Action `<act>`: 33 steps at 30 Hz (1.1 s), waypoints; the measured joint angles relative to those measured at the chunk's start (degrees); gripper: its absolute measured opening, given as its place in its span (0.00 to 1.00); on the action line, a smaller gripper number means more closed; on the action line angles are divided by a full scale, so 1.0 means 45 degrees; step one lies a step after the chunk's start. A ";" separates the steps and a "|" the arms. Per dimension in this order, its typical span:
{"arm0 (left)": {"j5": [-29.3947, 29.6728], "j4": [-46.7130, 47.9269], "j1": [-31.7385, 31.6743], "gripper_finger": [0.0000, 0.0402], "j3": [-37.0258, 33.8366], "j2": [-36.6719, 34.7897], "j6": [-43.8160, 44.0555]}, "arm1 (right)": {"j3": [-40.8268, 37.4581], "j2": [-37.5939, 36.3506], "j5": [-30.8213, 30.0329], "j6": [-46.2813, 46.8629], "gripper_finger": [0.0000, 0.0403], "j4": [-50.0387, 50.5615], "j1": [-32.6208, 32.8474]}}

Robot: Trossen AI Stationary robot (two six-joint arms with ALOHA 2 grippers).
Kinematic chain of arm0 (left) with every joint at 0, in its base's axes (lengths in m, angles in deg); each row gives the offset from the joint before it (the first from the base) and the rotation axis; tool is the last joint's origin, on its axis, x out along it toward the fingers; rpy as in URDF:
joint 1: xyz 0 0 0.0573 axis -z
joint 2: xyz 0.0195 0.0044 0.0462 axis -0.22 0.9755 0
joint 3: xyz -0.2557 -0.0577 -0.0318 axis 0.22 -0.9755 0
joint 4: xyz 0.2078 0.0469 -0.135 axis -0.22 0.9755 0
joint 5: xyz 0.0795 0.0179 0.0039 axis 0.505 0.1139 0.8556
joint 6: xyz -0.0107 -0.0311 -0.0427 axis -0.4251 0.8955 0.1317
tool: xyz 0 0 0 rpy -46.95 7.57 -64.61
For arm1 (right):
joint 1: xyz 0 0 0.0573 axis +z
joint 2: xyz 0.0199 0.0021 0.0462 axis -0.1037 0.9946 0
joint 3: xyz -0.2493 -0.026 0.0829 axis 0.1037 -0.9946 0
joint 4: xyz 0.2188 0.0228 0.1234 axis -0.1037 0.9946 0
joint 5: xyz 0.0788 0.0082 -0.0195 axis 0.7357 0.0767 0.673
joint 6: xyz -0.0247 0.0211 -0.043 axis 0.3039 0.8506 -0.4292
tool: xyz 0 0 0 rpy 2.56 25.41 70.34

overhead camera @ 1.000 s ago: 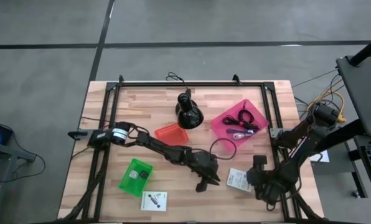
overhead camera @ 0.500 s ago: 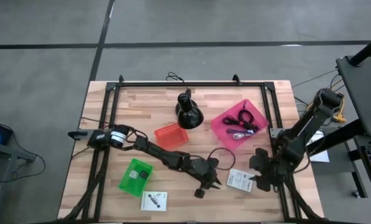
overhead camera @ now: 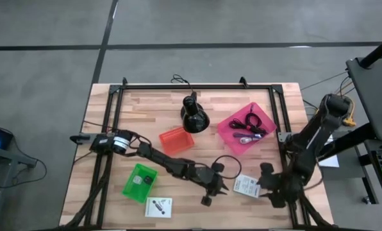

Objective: Pick and place items into bin
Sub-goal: Put the right white card reader box into the orange bin

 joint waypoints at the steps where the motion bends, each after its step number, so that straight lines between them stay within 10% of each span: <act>1: 0.0212 0.0009 -0.0030 0.17 0.0000 0.0000 0.0061 | 0.0185 0.0569 -0.0070 0.0020 0.61 0.0239 0.0077; 17: 0.0341 0.0078 -0.0631 0.17 -0.0083 0.0000 0.0695 | 0.6054 0.6920 -0.1383 -0.1214 0.59 0.6439 0.1004; 33: -0.0180 0.0496 -0.1416 0.17 -0.0146 0.0058 0.0685 | 0.7566 1.0268 -0.3897 -0.2967 0.58 0.8840 0.1351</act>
